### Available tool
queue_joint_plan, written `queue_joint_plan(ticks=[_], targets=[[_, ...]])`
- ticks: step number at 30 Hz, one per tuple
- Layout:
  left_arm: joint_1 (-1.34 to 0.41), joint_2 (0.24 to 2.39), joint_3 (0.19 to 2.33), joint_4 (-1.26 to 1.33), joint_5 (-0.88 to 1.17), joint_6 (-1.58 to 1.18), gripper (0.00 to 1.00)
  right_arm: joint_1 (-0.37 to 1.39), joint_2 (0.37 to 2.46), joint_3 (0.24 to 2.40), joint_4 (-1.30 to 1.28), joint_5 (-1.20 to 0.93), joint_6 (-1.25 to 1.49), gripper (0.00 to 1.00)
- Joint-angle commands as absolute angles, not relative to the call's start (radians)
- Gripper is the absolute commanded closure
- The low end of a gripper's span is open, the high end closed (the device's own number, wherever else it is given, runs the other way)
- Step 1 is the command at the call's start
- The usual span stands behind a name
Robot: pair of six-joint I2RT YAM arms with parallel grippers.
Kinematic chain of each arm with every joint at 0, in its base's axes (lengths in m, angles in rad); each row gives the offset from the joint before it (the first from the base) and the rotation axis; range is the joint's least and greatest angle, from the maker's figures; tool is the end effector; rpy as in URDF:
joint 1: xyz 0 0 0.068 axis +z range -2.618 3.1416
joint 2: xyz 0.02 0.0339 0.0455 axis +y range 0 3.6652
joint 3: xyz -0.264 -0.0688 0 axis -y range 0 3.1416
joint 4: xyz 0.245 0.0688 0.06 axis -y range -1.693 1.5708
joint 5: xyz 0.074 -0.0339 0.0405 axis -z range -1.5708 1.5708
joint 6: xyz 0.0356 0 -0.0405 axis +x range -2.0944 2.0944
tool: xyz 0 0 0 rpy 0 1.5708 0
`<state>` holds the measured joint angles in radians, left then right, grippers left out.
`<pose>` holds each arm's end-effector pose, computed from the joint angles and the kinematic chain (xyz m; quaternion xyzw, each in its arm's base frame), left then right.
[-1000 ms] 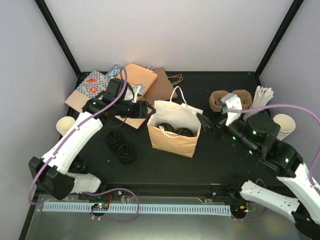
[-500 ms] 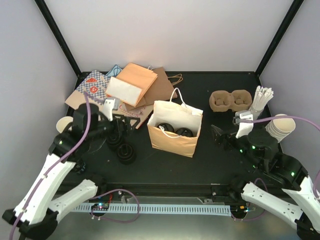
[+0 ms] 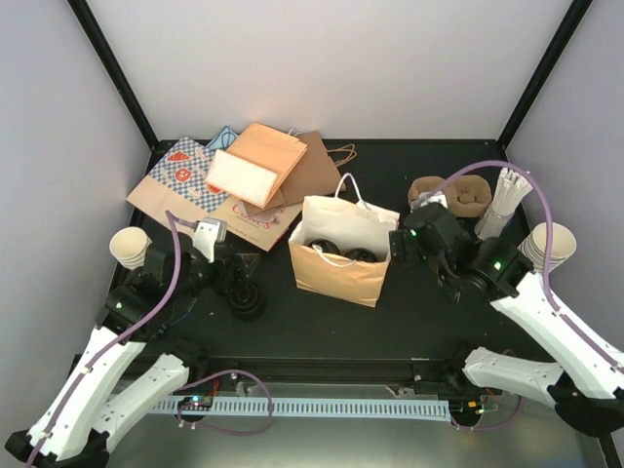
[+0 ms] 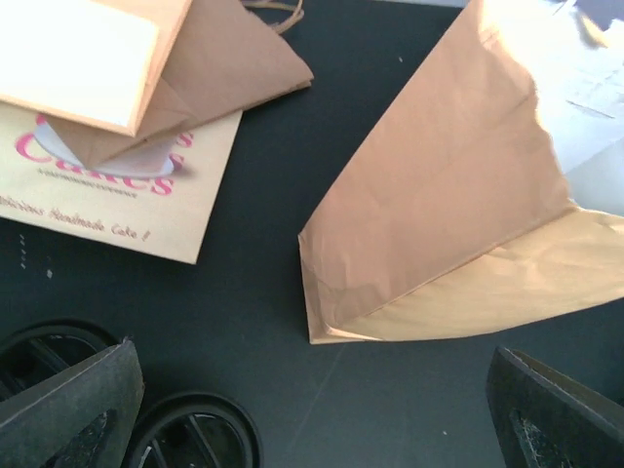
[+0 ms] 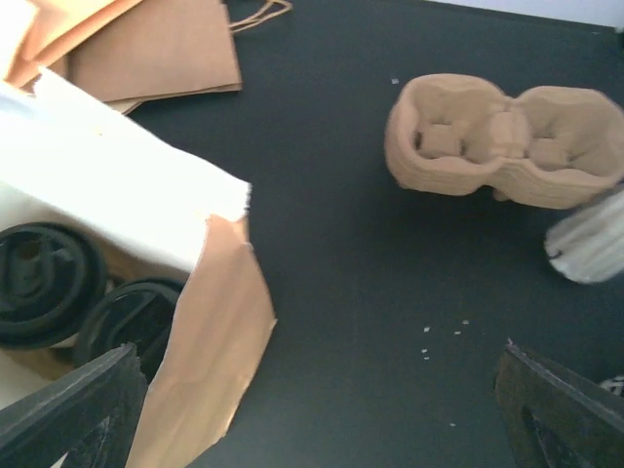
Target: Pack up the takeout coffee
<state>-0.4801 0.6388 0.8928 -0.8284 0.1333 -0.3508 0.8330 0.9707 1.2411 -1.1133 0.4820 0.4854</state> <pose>0.1059 -0.0605 0.3312 0.0884 0.8726 -0.2460 0.4126 0.1206 0.1082 0.3758 -0.0732 0.9085 0.0354 0.4099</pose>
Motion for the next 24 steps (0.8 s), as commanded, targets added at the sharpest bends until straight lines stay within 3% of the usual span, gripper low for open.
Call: queue_joint_plan(ticks=[1,7,15,24], targets=[[-0.482,0.603,0.885,-0.785,0.068,-0.264,0.01,0.756,1.043,1.357,-1.212,0.582,0.505,0.0],[-0.482,0.568,0.791,-0.684,0.121,-0.247,0.01,0.494,1.13,1.478,-1.237,0.508,0.439,0.01],[-0.483,0.527,0.744,-0.649,0.134,-0.239,0.01,0.117,1.21,1.562,-1.239,0.375,0.423,0.2],[-0.483,0.488,0.722,-0.635,0.137,-0.238,0.01,-0.034,1.345,1.639,-1.172,0.276,0.479,0.37]])
